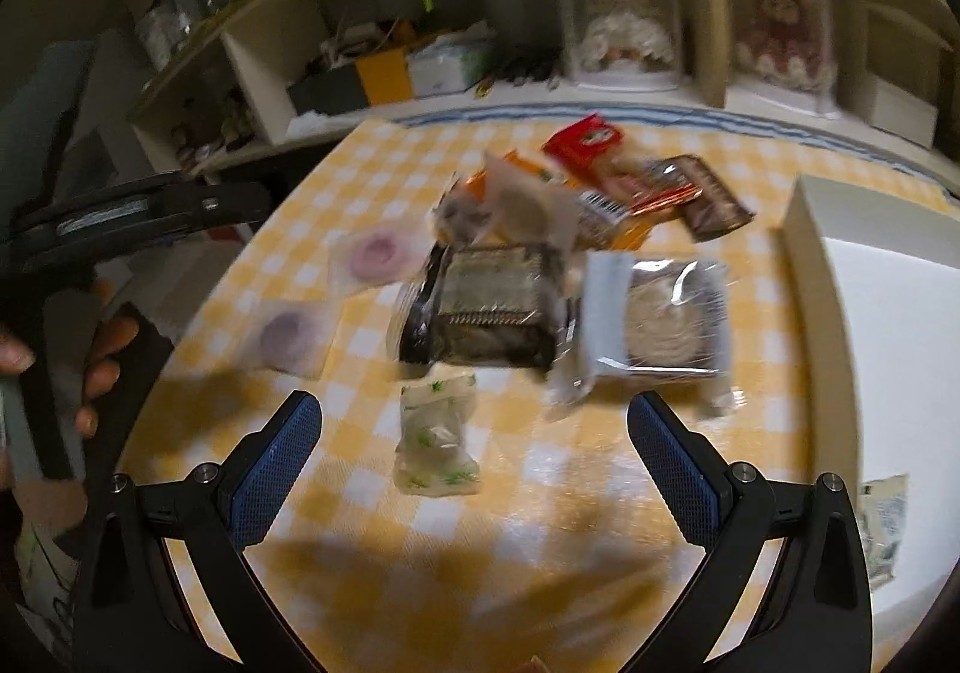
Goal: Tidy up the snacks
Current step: 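Grasp a purple-cookie packet with the left gripper while the right grasps the green-dotted packet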
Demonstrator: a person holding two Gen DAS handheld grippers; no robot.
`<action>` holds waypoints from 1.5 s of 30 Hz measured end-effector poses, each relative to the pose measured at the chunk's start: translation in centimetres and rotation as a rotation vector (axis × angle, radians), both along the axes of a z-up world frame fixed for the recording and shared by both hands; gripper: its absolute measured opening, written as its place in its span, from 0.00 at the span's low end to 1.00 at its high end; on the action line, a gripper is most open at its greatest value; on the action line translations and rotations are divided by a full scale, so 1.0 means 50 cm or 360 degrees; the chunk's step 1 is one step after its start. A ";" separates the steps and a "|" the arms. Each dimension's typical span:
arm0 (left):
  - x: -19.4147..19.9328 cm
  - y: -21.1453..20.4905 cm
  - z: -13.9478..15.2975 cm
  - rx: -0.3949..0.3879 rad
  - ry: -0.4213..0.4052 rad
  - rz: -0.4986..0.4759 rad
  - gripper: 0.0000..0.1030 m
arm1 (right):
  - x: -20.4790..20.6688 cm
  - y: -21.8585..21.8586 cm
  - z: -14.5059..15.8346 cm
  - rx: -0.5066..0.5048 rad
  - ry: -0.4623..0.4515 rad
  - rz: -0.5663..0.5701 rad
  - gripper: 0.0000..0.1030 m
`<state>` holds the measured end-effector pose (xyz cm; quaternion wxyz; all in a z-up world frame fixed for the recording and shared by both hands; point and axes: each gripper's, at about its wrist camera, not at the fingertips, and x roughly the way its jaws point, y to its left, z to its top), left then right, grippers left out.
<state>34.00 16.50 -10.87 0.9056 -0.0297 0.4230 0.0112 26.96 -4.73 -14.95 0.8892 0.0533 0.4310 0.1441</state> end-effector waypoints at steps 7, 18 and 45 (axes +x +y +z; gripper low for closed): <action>0.051 0.034 -0.093 0.0132 0.0158 0.0084 1.00 | 0.013 0.013 -0.041 -0.0013 0.0052 0.0046 0.99; 0.013 -0.028 -0.117 0.0243 0.0299 -0.0182 1.00 | 0.009 0.032 -0.067 -0.0099 0.0084 0.0143 0.62; -0.056 -0.116 -0.058 -0.0340 0.0405 0.0160 0.89 | -0.006 -0.014 -0.029 -0.0074 0.0096 0.0029 0.36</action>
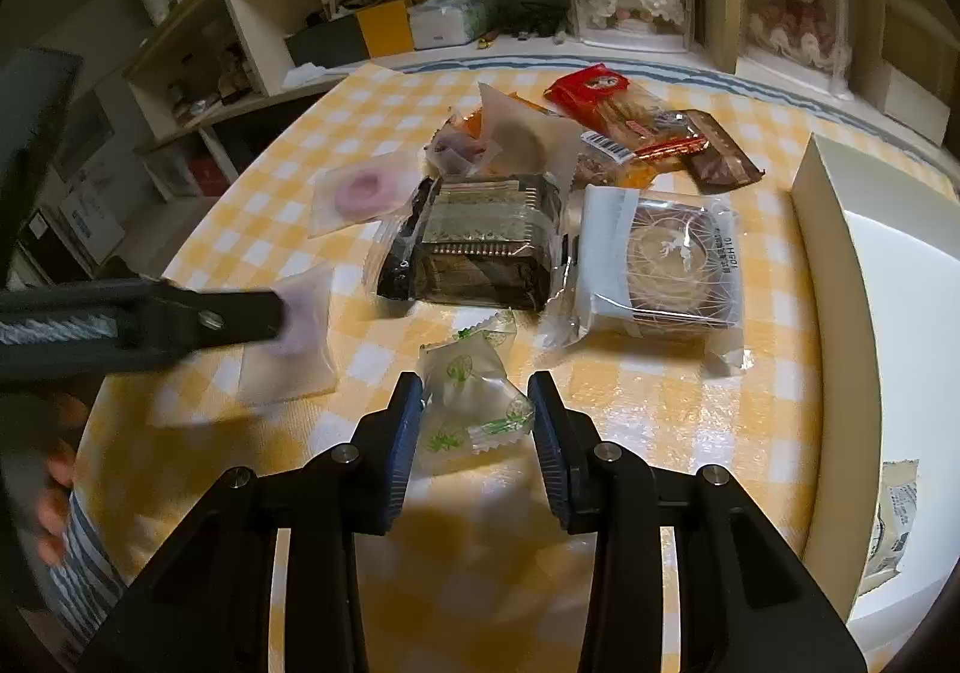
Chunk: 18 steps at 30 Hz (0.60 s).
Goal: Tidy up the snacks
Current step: 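Grasp a purple-cookie packet with the left gripper while the right grasps the green-dotted packet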
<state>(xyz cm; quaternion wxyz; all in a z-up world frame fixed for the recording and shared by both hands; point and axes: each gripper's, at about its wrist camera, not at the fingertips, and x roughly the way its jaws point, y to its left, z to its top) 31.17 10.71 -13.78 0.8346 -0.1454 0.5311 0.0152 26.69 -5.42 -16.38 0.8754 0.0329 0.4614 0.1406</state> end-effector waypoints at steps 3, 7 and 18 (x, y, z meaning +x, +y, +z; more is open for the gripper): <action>0.011 -0.003 -0.016 -0.0012 0.0006 0.0042 0.82 | 0.001 0.000 -0.002 -0.0007 0.0007 0.0011 0.36; 0.019 -0.014 -0.030 0.0038 -0.0011 0.0070 0.76 | 0.004 0.004 -0.012 -0.0017 0.0035 0.0043 0.36; 0.041 -0.037 -0.047 0.0199 -0.0074 0.0070 0.55 | 0.020 0.021 -0.028 -0.0086 0.0057 0.0140 0.43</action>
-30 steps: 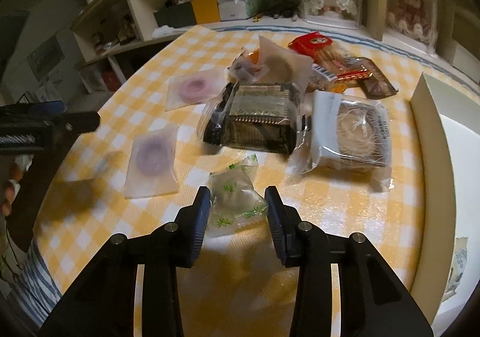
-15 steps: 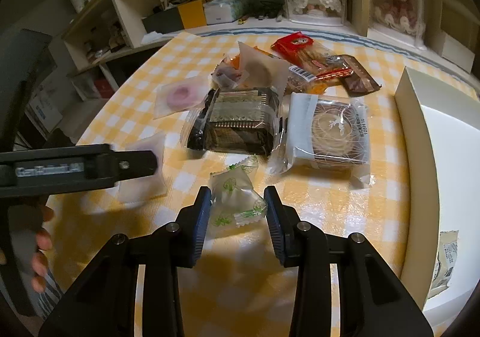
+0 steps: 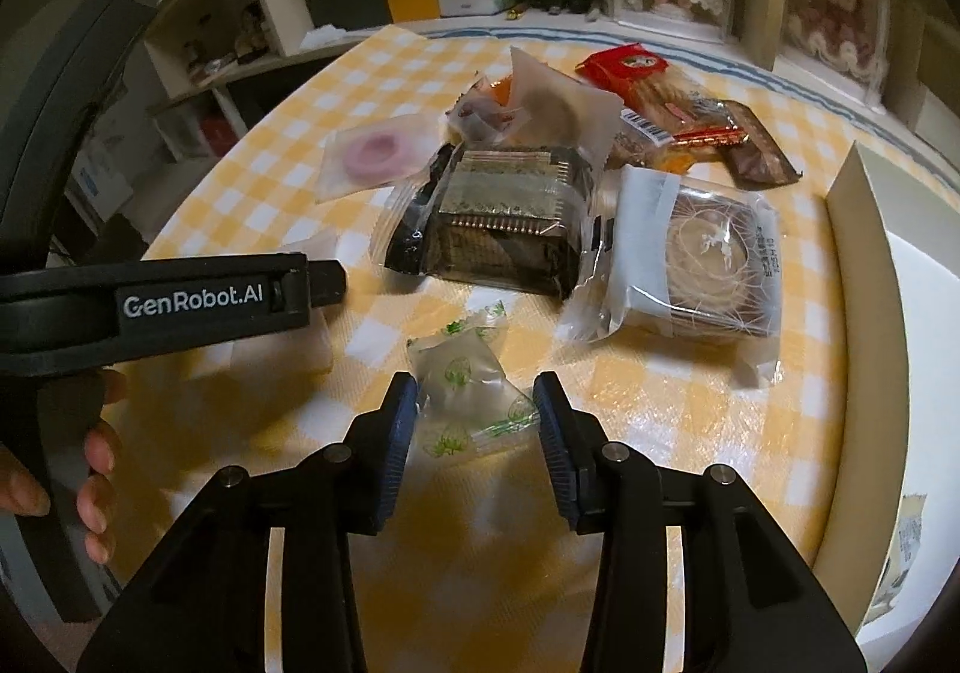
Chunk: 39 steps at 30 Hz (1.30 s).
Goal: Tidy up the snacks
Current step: 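Grasp a purple-cookie packet with the left gripper while the right grasps the green-dotted packet, then carry both packets over the white tray and open both grippers to drop them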
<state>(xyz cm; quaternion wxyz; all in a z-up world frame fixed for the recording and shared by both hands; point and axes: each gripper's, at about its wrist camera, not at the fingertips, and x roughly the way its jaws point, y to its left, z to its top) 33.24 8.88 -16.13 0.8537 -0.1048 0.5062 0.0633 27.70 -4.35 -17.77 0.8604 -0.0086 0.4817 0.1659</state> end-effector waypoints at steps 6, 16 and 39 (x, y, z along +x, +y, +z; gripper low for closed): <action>-0.001 -0.002 0.002 0.0027 -0.0007 -0.0045 0.46 | 0.003 0.000 0.006 -0.0040 -0.0036 0.0092 0.65; -0.027 0.019 0.051 -0.0046 -0.0033 -0.0108 0.45 | 0.013 -0.007 -0.005 -0.0085 0.0039 0.0200 0.38; -0.174 -0.037 0.257 0.0031 -0.0407 -0.0281 0.45 | -0.009 -0.126 0.205 0.0111 -0.0194 -0.0088 0.30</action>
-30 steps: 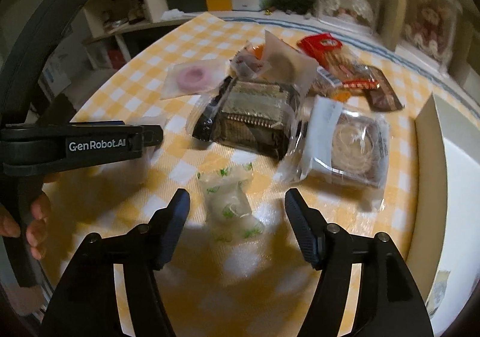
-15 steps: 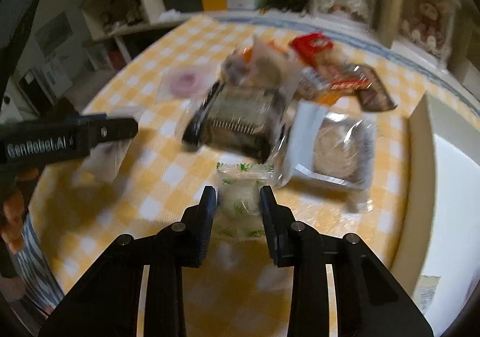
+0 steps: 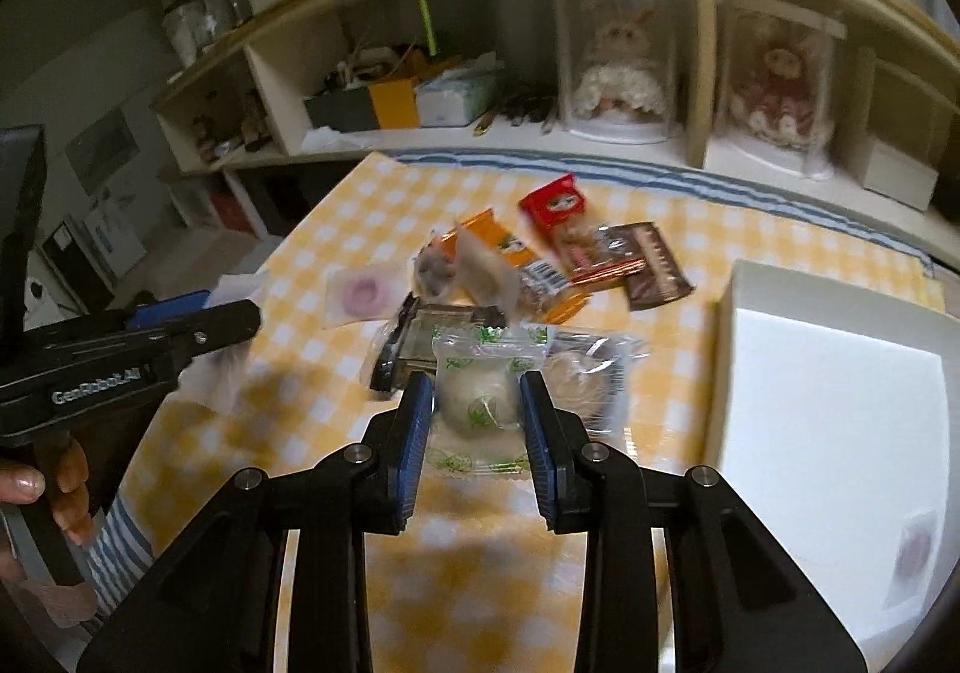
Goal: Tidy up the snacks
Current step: 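Carry both packets over the white tray and open both grippers to drop them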
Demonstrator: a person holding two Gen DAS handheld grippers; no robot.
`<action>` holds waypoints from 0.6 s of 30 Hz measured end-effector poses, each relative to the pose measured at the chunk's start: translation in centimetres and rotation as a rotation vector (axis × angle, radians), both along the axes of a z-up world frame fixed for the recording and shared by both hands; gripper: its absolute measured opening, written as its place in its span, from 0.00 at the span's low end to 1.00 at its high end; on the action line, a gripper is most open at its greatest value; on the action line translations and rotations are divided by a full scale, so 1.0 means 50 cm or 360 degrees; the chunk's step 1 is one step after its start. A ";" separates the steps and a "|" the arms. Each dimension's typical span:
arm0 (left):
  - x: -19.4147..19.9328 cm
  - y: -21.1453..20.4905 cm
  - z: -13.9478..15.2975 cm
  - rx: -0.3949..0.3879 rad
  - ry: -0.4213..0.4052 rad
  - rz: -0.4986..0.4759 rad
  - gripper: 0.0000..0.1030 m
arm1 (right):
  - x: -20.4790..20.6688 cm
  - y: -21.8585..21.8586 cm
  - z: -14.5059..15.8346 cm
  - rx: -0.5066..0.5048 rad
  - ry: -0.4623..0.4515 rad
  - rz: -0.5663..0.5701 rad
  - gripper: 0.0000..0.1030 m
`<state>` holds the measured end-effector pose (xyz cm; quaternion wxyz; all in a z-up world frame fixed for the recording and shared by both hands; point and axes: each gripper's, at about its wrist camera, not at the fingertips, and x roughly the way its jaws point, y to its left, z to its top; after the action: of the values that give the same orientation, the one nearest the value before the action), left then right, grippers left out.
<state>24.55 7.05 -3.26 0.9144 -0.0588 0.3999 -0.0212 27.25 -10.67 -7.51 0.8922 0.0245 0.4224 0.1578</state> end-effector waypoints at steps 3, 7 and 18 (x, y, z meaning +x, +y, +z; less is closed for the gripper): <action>-0.023 -0.017 0.026 -0.0002 -0.0035 -0.0019 0.45 | -0.014 -0.024 0.034 -0.0035 -0.0025 -0.0021 0.30; -0.052 -0.055 0.063 0.0012 -0.0088 -0.0070 0.45 | -0.034 -0.066 0.083 -0.0056 -0.0079 -0.0062 0.30; -0.117 -0.204 0.136 0.0000 -0.0175 -0.0219 0.45 | -0.120 -0.248 0.173 -0.0072 -0.0159 -0.0253 0.30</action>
<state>18.69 -3.16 3.54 0.9314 -0.0300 0.3520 -0.0871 21.24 -23.07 1.16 0.9223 0.0298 0.3774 0.0780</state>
